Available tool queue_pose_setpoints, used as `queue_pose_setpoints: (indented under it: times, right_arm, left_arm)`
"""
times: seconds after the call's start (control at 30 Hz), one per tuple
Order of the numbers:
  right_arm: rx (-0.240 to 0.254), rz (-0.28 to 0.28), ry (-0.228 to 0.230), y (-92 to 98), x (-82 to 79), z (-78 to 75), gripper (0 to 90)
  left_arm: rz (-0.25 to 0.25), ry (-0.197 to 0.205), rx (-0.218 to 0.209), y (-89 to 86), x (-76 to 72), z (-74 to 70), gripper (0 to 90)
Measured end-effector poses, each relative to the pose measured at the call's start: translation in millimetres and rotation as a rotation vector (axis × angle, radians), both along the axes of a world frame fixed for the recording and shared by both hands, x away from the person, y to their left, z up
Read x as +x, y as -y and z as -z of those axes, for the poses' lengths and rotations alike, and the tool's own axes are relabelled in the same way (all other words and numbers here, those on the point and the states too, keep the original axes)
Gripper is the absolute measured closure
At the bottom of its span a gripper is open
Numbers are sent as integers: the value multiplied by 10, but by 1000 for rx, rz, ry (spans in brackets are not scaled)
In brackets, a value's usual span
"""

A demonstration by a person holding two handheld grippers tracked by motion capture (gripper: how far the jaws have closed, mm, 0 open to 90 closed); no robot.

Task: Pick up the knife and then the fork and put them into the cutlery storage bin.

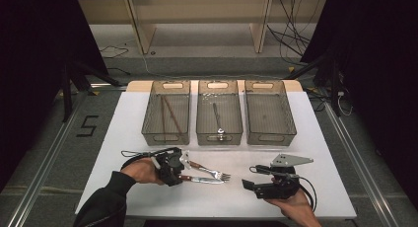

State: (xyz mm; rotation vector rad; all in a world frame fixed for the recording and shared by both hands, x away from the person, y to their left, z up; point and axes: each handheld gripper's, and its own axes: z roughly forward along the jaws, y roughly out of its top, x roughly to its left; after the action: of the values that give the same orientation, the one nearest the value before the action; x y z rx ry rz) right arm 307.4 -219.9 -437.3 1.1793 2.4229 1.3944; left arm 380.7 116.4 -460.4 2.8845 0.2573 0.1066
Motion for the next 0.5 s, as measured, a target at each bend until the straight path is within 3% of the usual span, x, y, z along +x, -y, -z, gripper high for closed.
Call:
queue_pose_setpoints:
  times: [0.23, 0.5]
  right_arm:
    - [1, 1, 1, 4, 4, 2, 236]
    - [1, 1, -1, 2, 1, 1, 238]
  left_arm:
    - [48, -12, 7, -10, -64, 4, 735]
    - [87, 3, 7, -31, -107, -2, 753]
